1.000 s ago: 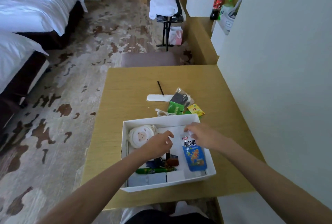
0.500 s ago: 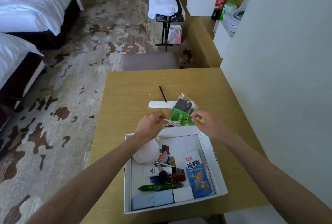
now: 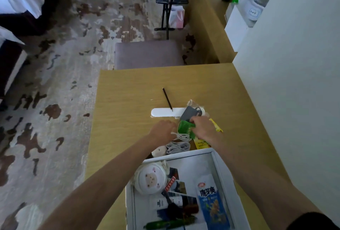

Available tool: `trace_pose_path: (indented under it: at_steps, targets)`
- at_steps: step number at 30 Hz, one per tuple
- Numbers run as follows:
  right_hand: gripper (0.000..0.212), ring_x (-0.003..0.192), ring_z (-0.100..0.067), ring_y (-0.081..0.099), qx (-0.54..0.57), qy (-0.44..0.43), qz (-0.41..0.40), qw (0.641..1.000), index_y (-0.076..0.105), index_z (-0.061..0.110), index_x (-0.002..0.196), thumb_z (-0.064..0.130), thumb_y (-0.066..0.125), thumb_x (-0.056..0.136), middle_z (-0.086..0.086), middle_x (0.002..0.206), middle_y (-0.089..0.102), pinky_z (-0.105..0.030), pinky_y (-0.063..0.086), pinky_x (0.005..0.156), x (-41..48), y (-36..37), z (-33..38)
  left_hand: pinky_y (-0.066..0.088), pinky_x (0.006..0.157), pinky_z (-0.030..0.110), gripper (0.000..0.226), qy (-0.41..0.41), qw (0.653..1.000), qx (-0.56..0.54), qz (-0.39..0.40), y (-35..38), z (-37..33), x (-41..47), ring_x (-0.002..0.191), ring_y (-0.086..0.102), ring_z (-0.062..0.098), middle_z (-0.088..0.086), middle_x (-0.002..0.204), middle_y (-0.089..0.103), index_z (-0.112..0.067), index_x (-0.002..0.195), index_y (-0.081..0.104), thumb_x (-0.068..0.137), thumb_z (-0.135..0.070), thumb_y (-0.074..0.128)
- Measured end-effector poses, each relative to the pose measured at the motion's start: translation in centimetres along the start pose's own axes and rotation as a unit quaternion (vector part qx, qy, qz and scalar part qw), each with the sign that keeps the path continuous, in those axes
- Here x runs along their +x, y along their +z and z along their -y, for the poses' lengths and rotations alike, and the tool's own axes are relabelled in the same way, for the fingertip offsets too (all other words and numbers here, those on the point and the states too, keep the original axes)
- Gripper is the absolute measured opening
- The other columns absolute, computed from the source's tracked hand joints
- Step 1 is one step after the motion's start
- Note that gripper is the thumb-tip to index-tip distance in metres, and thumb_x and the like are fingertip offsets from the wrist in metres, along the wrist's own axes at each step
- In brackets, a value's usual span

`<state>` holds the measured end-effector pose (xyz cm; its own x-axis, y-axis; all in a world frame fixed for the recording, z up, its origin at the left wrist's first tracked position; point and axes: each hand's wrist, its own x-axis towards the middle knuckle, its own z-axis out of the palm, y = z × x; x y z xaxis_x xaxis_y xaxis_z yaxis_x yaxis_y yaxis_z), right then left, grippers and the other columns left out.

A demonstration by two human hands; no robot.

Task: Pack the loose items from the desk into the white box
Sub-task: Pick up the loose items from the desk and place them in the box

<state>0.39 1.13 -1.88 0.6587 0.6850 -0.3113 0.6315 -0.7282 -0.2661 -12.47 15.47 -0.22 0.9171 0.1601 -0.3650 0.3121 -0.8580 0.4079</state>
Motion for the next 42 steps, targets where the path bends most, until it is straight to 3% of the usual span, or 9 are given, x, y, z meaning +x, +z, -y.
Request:
trace_pose_path:
  at_steps: [6, 10, 12, 15, 18, 22, 27, 37, 42]
  targets:
    - [0.008, 0.073, -0.017, 0.059, 0.197, 0.031, 0.01, 0.98, 0.061, 0.016, 0.091, 0.009, 0.059, 0.09, -0.006, 0.087, 0.063, -0.034, 0.048, 0.064, 1.1, -1.1, -3.9, 0.047, 0.092, 0.046, 0.044, 0.001, 0.998, 0.048, 0.044, 1.0, 0.1, 3.0, 0.119, 0.049, 0.03, 0.009, 0.127, 0.056, -0.014, 0.123, 0.051, 0.086, -0.034, 0.063]
    - [0.017, 0.061, -0.013, 0.051, 0.274, 0.113, 0.001, 0.955, 0.056, 0.022, 0.075, 0.011, 0.054, 0.088, -0.001, 0.067, 0.054, -0.031, 0.041, 0.057, 0.4, -1.7, -7.0, 0.052, 0.084, 0.044, 0.039, 0.006, 0.997, 0.051, 0.049, 1.8, 0.4, 4.2, 0.106, 0.058, 0.026, 0.004, 0.118, 0.061, -0.018, 0.112, 0.055, 0.08, -0.036, 0.067]
    - [0.009, 0.073, -0.018, 0.055, 0.241, 0.141, 0.028, 0.96, 0.059, 0.014, 0.082, 0.015, 0.054, 0.089, -0.009, 0.079, 0.061, -0.036, 0.047, 0.066, -0.2, -0.8, -8.2, 0.053, 0.084, 0.043, 0.039, 0.003, 0.997, 0.051, 0.058, 1.9, 0.3, 4.5, 0.105, 0.058, 0.023, 0.001, 0.116, 0.062, -0.02, 0.112, 0.057, 0.078, -0.038, 0.068]
    - [0.016, 0.076, -0.009, 0.051, 0.163, 0.141, 0.03, 0.976, 0.057, 0.02, 0.087, 0.03, 0.069, 0.083, -0.005, 0.092, 0.06, -0.025, 0.04, 0.058, -1.1, 0.6, -9.0, 0.053, 0.083, 0.04, 0.034, 0.009, 0.996, 0.067, 0.054, 2.0, 0.2, 4.4, 0.103, 0.058, 0.022, 0.002, 0.113, 0.061, -0.02, 0.107, 0.057, 0.079, -0.037, 0.067]
    - [0.041, 0.107, -0.02, 0.046, 0.095, 0.133, 0.028, 0.986, 0.057, 0.02, 0.104, 0.045, 0.075, 0.075, -0.005, 0.112, 0.05, -0.029, 0.039, 0.078, -1.5, 1.5, -8.8, 0.052, 0.08, 0.039, 0.029, 0.009, 0.998, 0.033, 0.047, 2.0, 0.3, 4.0, 0.098, 0.059, 0.023, 0.004, 0.106, 0.063, -0.019, 0.101, 0.056, 0.079, -0.035, 0.067]
    - [0.047, 0.126, -0.03, 0.037, 0.088, 0.141, 0.027, 0.986, 0.057, 0.016, 0.109, 0.042, 0.076, 0.076, -0.014, 0.132, 0.045, -0.038, 0.039, 0.097, -1.3, 1.9, -8.7, 0.048, 0.083, 0.034, 0.026, -0.005, 0.991, -0.132, 0.011, 1.1, 0.8, 2.9, 0.099, 0.06, 0.024, 0.006, 0.107, 0.066, -0.016, 0.103, 0.063, 0.082, -0.028, 0.068]
    - [0.042, 0.097, -0.023, 0.056, 0.143, 0.149, 0.011, 0.978, 0.06, 0.012, 0.102, 0.034, 0.081, 0.073, -0.012, 0.111, 0.061, -0.033, 0.045, 0.077, -1.0, 1.1, -8.6, 0.039, 0.053, 0.008, 0.024, -0.036, 0.971, -0.229, -0.055, -1.1, 0.2, 0.3, 0.076, 0.054, 0.011, -0.006, 0.093, 0.057, -0.019, 0.099, 0.053, 0.083, -0.026, 0.069]
    - [0.03, 0.098, -0.025, 0.063, 0.291, 0.104, -0.013, 0.951, 0.053, 0.013, 0.116, 0.012, 0.066, 0.088, -0.009, 0.109, 0.064, -0.046, 0.053, 0.087, -4.3, -1.4, -9.0, 0.047, 0.055, 0.014, 0.02, 0.048, 0.95, -0.291, -0.105, -3.8, -4.8, -8.3, 0.077, 0.059, 0.002, -0.019, 0.094, 0.059, -0.036, 0.094, 0.047, 0.084, -0.032, 0.064]
    - [0.049, 0.083, -0.001, 0.059, 0.38, 0.062, -0.052, 0.921, 0.036, 0.016, 0.134, 0.01, 0.061, 0.092, 0.013, 0.103, 0.053, -0.014, 0.051, 0.058, -7.5, -4.9, -7.9, 0.04, 0.073, 0.006, 0.029, 0.097, 0.962, -0.221, -0.13, -1.4, -7.1, -11.0, 0.09, 0.052, 0.004, -0.011, 0.101, 0.054, -0.03, 0.109, 0.048, 0.085, -0.032, 0.064]
